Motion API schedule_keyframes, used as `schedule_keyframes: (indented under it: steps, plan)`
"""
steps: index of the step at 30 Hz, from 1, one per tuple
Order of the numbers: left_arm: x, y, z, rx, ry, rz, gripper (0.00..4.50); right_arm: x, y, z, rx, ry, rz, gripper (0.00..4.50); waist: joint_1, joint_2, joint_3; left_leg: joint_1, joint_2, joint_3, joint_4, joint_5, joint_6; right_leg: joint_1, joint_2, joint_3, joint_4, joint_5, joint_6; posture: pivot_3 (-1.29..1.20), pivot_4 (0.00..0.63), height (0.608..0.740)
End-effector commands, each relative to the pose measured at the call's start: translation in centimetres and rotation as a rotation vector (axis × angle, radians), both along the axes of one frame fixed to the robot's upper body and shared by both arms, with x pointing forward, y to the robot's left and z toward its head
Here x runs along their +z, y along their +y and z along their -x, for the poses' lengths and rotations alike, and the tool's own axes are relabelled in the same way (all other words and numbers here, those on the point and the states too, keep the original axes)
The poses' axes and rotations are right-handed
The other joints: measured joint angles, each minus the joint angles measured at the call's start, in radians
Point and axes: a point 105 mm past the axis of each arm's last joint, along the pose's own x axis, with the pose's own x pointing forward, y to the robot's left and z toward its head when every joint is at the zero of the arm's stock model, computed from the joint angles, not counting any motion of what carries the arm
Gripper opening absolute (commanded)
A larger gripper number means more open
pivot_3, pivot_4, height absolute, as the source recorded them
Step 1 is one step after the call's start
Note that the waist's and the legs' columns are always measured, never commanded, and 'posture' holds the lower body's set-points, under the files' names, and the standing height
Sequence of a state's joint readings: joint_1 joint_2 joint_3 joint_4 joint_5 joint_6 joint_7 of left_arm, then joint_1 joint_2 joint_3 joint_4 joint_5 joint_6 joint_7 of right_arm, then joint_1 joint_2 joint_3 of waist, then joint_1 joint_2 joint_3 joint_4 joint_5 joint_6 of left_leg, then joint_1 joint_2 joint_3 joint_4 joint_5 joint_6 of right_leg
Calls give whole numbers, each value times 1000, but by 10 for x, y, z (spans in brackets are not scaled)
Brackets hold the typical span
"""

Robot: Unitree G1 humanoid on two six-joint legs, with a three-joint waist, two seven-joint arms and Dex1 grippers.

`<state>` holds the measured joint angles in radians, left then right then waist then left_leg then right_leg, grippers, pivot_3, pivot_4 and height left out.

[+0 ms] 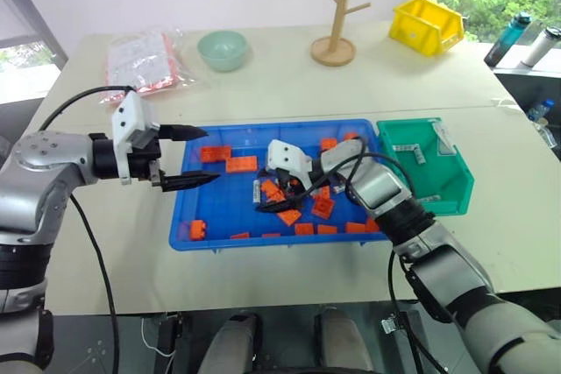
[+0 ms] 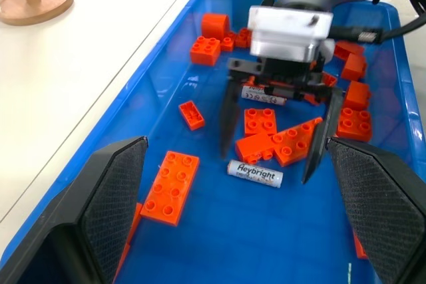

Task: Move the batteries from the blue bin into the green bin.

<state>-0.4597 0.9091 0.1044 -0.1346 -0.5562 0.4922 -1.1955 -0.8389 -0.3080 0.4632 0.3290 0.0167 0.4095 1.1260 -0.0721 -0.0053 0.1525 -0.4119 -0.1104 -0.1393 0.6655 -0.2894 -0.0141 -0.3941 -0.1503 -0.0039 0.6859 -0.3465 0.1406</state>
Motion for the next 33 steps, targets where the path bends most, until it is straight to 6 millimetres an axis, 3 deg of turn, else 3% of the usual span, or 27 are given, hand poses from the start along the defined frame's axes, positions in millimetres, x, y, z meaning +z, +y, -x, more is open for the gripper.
schedule_keyframes:
  steps: [1, 8, 11, 14, 17, 20, 23, 26, 29, 33]
  plan:
    - [11, -2, 3, -12, -50, -7, 4500, 7, 8, 3, 36, -30, -25, 4462, 0, 0, 0, 0, 0, 0, 0, 0, 0, 0, 0, 0, 0, 0, 0, 0, 150, 719]
    - [12, -2, 2, -12, -52, -6, 4500, 2, 9, 6, 41, 0, -25, 4462, 1, 0, 0, 0, 0, 0, 0, 0, 0, 0, 0, 0, 0, 0, 0, 0, 150, 719]
    - [11, -2, 1, -14, -53, -6, 4500, 0, 10, 4, 27, 0, -25, 3598, 0, 0, 0, 0, 0, 0, 0, 0, 0, 0, 0, 0, 0, 0, 0, 0, 150, 719]
    - [11, -4, 1, -19, -53, 0, 4500, 4, 9, 4, 24, -8, -29, 2230, 0, 0, 0, 0, 0, 0, 0, 0, 0, 0, 0, 0, 0, 0, 0, 0, 150, 719]
    - [10, -6, 0, -21, -50, 17, 4500, 20, 9, 6, 31, -30, -61, 2236, 1, 0, 0, 0, 0, 0, 0, 0, 0, 0, 0, 0, 0, 0, 0, 0, 150, 719]
    - [7, -9, 0, -26, -42, 33, 4500, 58, 1, 3, -14, -55, -150, 2236, 1, 0, 0, 0, 0, 0, 0, 0, 0, 0, 0, 0, 0, 0, 0, 0, 150, 719]
    - [5, -12, 3, -40, -29, 46, 4500, 106, -30, 0, -125, -56, -266, 2236, 4, 0, 0, 0, 0, 0, 0, 0, 0, 1, 0, 0, 0, 0, 0, 0, 150, 719]
    - [3, -15, 4, -57, -22, 53, 4500, 134, -83, -4, -294, -107, -291, 2236, 11, 0, 0, 0, -1, -1, 1, 0, 0, 1, -1, 0, 0, 0, 0, 0, 150, 719]
    - [2, -19, 5, -80, -16, 61, 4500, 138, -137, -3, -472, -172, -227, 2236, 23, -1, 0, 0, -2, -2, 1, 0, 0, 2, -1, 0, -1, 0, 0, 0, 150, 719]
    - [1, -26, 5, -127, -8, 73, 4500, 124, -197, 17, -667, -157, -142, 2236, 29, -1, 0, -1, -2, 1, 1, 0, 0, 2, -2, 0, -1, 0, 0, 0, 150, 719]
